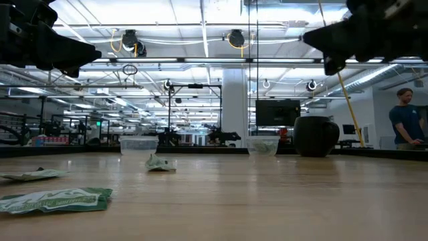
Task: Pick and place items into bin
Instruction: Put the green stevia packet into the left transparent bin
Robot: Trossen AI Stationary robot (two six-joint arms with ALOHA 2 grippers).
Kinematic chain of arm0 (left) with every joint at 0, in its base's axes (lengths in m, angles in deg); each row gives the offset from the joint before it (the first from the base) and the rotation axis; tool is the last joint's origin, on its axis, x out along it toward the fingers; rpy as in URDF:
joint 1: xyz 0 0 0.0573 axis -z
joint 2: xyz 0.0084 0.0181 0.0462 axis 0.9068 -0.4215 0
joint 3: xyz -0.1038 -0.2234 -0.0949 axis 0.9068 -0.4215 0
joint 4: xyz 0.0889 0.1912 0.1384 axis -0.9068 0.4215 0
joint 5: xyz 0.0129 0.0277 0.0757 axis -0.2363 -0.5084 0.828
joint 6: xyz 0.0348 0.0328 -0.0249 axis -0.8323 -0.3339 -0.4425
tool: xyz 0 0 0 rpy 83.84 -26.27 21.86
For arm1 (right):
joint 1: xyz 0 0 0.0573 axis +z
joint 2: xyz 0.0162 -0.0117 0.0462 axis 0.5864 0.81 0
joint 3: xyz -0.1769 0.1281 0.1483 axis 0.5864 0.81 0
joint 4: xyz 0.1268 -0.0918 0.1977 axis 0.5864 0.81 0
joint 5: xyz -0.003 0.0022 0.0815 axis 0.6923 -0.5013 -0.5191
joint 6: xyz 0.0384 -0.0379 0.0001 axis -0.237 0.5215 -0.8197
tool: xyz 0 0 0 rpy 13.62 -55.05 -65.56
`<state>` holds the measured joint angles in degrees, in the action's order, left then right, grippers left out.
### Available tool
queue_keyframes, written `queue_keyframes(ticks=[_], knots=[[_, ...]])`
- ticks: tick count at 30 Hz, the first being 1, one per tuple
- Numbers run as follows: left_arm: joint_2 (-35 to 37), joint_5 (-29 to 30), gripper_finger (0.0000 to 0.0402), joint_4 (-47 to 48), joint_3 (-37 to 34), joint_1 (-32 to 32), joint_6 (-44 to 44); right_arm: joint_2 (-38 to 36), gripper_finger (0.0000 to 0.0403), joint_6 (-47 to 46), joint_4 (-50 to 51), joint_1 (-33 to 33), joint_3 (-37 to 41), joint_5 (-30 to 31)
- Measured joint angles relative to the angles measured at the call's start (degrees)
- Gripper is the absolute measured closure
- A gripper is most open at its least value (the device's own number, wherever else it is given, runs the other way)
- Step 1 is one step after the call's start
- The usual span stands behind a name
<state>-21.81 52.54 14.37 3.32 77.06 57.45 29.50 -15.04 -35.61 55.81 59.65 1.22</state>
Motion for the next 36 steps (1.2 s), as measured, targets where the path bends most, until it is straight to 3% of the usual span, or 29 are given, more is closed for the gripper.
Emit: queue_keyframes(ticks=[4,11,18,26,36], knots=[[0.00,0.00,0.0279,0.00,0.00,-0.02,0.01,-6.13,0.0403,0.23,-6.42,-0.07,5.95,-1.45],[-0.01,0.00,0.0279,0.00,0.00,-0.01,-0.01,-19.09,0.0403,1.42,-6.69,-2.08,11.23,-6.61],[0.00,-0.03,0.0279,0.00,0.00,-0.01,-0.01,-31.07,0.0403,0.78,5.49,-7.91,11.33,-13.20],[-0.01,-0.03,0.0279,0.00,0.00,-0.01,-0.01,-45.59,0.0403,-3.20,24.66,-12.86,11.39,-13.50],[-0.01,-0.05,0.0279,0.00,0.01,0.00,-0.01,-59.51,0.0403,-2.75,41.03,-13.25,11.44,-13.52]])
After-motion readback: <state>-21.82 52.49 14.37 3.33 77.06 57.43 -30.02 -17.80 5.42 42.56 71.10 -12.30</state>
